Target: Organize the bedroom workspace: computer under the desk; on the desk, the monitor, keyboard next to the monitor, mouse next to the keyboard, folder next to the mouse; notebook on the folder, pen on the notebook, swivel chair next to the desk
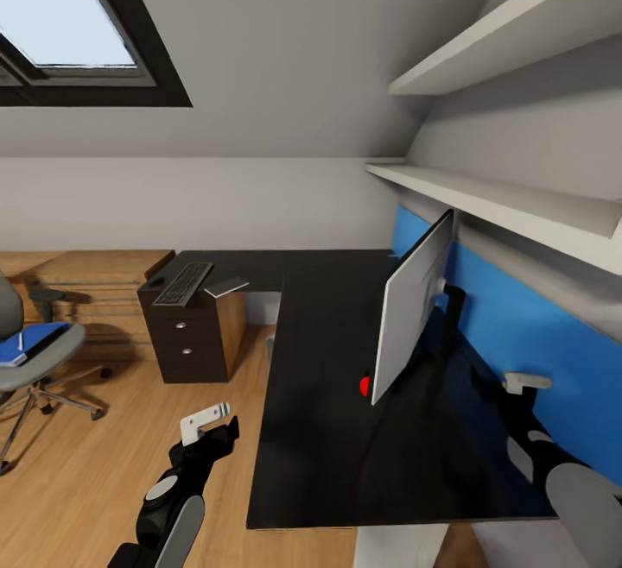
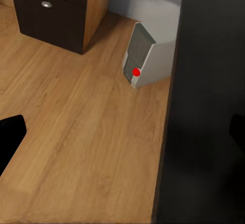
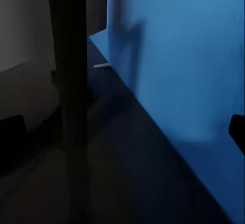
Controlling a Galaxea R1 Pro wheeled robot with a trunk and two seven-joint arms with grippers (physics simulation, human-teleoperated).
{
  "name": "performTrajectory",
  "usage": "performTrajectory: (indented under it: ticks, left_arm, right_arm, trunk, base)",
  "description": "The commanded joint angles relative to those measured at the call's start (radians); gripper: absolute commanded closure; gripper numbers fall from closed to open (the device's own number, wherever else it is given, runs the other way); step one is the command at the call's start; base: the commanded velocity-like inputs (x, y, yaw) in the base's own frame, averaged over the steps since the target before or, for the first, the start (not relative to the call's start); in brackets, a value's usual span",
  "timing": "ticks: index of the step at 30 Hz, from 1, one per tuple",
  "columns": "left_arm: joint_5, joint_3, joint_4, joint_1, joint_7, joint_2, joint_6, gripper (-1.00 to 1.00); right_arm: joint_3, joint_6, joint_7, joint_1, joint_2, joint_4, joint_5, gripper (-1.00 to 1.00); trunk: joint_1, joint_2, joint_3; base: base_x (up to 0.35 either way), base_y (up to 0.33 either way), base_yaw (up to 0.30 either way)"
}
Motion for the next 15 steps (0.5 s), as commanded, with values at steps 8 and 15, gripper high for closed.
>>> performTrajectory:
  ticks: [8, 15]
  left_arm:
    - [0.009, -0.001, 0.005, -0.001, 0.008, 0.001, 0.002, -1.00]
    - [0.008, -0.001, 0.020, -0.001, 0.008, 0.000, 0.002, -1.00]
  right_arm:
    - [-0.020, 0.316, 0.007, 0.002, 0.079, -0.196, -0.001, -1.00]
    - [-0.023, 0.834, 0.007, 0.271, 0.272, -0.911, 0.001, -1.00]
  trunk:
    - [-0.001, -0.001, -0.001]
    - [-0.001, -0.001, -0.001]
  base:
    - [-0.261, 0.107, 0.000]
    - [-0.101, 0.034, 0.000]
